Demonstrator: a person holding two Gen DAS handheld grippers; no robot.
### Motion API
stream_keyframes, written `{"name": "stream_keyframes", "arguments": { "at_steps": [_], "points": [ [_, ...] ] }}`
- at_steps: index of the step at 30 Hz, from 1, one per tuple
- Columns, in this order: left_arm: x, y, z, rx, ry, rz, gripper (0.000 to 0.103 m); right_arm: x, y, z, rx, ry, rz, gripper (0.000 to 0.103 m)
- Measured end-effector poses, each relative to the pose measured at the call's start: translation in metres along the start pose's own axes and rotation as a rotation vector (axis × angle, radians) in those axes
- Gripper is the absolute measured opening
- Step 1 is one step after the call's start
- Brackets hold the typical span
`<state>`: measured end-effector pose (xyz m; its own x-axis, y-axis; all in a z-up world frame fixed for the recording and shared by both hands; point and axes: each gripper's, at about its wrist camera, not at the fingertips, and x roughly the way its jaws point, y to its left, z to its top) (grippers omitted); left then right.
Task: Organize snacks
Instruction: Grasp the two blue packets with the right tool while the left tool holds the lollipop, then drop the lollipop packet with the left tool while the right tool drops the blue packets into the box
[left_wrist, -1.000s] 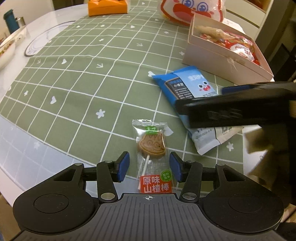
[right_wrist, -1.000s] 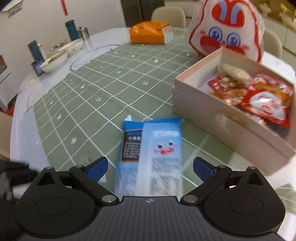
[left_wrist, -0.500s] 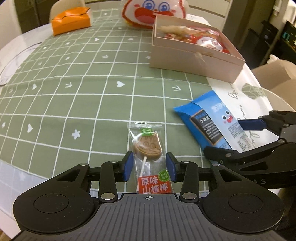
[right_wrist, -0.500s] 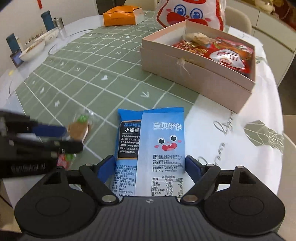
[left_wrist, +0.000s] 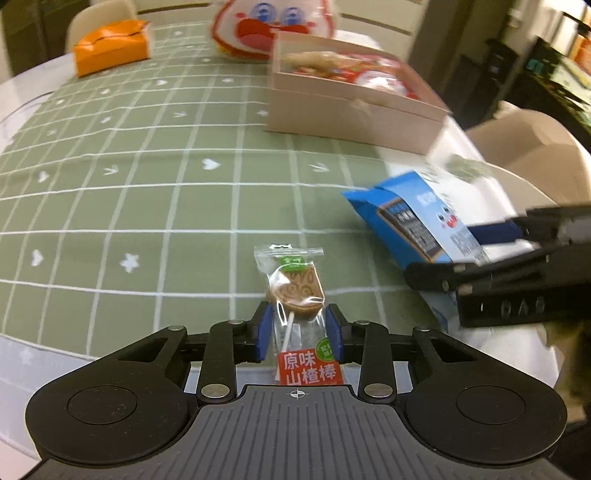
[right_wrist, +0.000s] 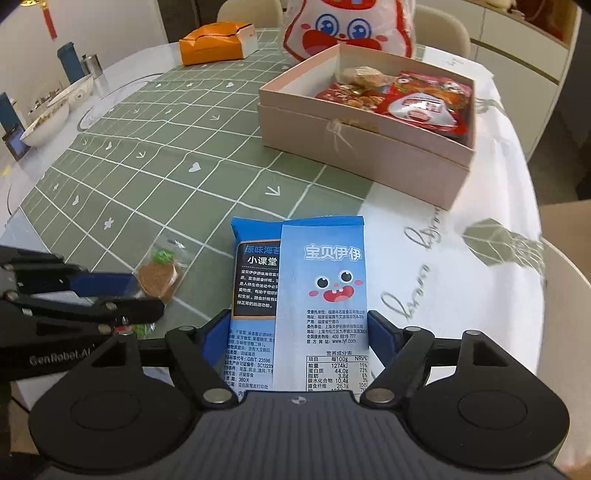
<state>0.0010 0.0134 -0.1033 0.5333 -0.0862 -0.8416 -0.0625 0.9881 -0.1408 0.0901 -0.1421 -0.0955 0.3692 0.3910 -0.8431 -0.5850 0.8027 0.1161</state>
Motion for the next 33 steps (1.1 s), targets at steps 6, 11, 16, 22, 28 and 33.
{"name": "stream_keyframes", "arguments": {
  "at_steps": [6,11,16,22,28,33],
  "points": [
    [-0.029,0.003,0.027,0.007,-0.115,-0.114,0.035,-0.043,-0.006,0.021,0.032,-0.093,-0.01,0.076],
    [-0.05,0.002,0.104,0.047,-0.276,-0.164,0.035,-0.075,-0.025,0.089,0.081,-0.234,-0.052,0.077],
    [-0.029,0.001,0.183,0.056,-0.381,-0.233,0.037,-0.062,-0.063,0.17,0.169,-0.28,-0.104,0.078],
    [0.065,0.017,0.246,-0.082,-0.232,-0.272,0.043,0.008,-0.119,0.227,0.331,-0.129,-0.015,0.087],
    [0.052,0.025,0.237,-0.068,-0.271,-0.179,0.043,0.011,-0.128,0.198,0.386,-0.207,-0.045,0.087],
    [0.023,0.027,0.186,0.004,-0.331,-0.127,0.043,-0.005,-0.104,0.145,0.31,-0.322,-0.1,0.087]
  ]
}}
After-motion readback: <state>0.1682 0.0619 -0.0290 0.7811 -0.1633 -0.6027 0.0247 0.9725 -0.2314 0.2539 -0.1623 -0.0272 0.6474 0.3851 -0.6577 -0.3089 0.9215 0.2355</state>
